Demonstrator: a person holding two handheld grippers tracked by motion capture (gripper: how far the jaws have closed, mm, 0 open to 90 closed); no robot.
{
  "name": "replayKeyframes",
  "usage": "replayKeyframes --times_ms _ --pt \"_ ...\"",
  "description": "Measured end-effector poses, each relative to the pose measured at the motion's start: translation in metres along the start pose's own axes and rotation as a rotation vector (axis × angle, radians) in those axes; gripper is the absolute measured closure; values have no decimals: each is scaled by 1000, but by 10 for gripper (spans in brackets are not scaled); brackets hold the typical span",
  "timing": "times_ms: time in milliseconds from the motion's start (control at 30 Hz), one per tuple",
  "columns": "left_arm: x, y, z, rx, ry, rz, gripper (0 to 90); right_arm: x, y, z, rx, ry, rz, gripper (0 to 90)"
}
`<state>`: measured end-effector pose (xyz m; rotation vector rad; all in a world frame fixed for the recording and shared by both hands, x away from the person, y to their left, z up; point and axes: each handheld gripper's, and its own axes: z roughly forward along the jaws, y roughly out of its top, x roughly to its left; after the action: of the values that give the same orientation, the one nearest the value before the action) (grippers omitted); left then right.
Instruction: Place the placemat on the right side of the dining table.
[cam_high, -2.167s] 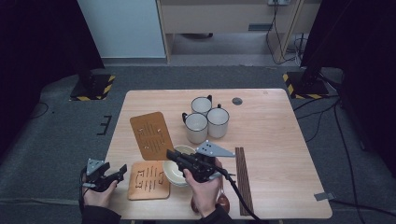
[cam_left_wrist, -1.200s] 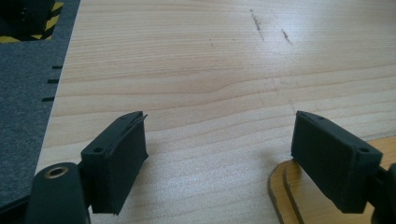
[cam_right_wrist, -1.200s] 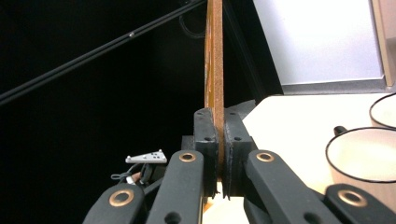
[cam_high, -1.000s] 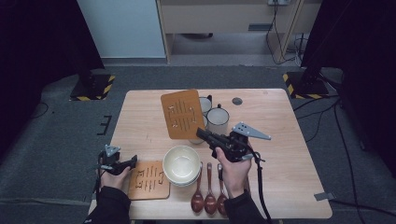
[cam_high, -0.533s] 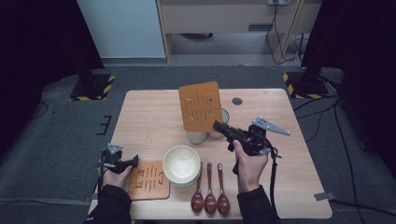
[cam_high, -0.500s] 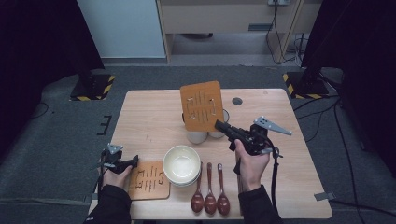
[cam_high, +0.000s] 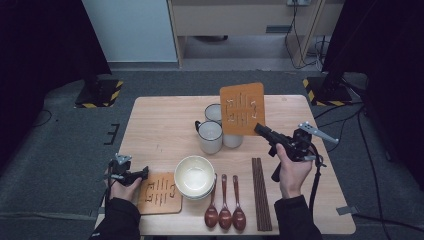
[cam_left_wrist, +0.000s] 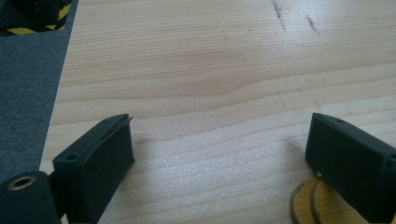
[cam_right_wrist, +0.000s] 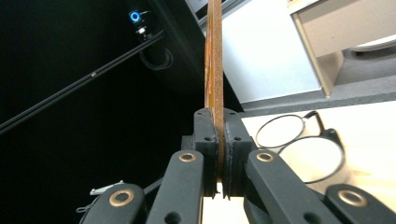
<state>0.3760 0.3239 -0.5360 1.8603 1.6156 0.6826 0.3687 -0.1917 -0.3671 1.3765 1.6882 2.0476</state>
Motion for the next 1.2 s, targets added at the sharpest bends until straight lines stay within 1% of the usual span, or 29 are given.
replayKeyframes --times_ms 67,100,167,300,333,500,533,567,767,833,867,1033,1200 --pt "0 0 0 3 1 0 56 -6 2 -5 -2 -13 2 870" --pt "0 0 0 3 1 0 55 -6 2 -5 -2 -13 2 870" --pt "0 0 0 2 1 -1 53 -13 3 -13 1 -38 0 870" --pt "0 0 0 4 1 1 51 -24 3 -21 -5 -74 -7 870" --pt "0 0 0 4 1 0 50 -26 3 -23 0 -79 1 870" --pt "0 0 0 4 2 0 50 -37 1 -31 4 -107 0 871" --pt "0 0 0 4 2 0 50 -37 1 -31 4 -107 0 871" --pt "0 0 0 4 2 0 50 -41 1 -35 3 -116 0 871" --pt "0 0 0 4 1 0 50 -55 -2 -45 9 -153 22 871" --pt "0 0 0 4 1 0 50 -57 -3 -47 13 -158 23 870" --pt "0 0 0 4 1 0 50 -62 -5 -51 16 -171 34 870" --pt "0 0 0 4 1 0 49 -71 -8 -59 13 -195 37 870" --pt "0 0 0 5 2 0 49 -80 -10 -67 23 -227 44 870"
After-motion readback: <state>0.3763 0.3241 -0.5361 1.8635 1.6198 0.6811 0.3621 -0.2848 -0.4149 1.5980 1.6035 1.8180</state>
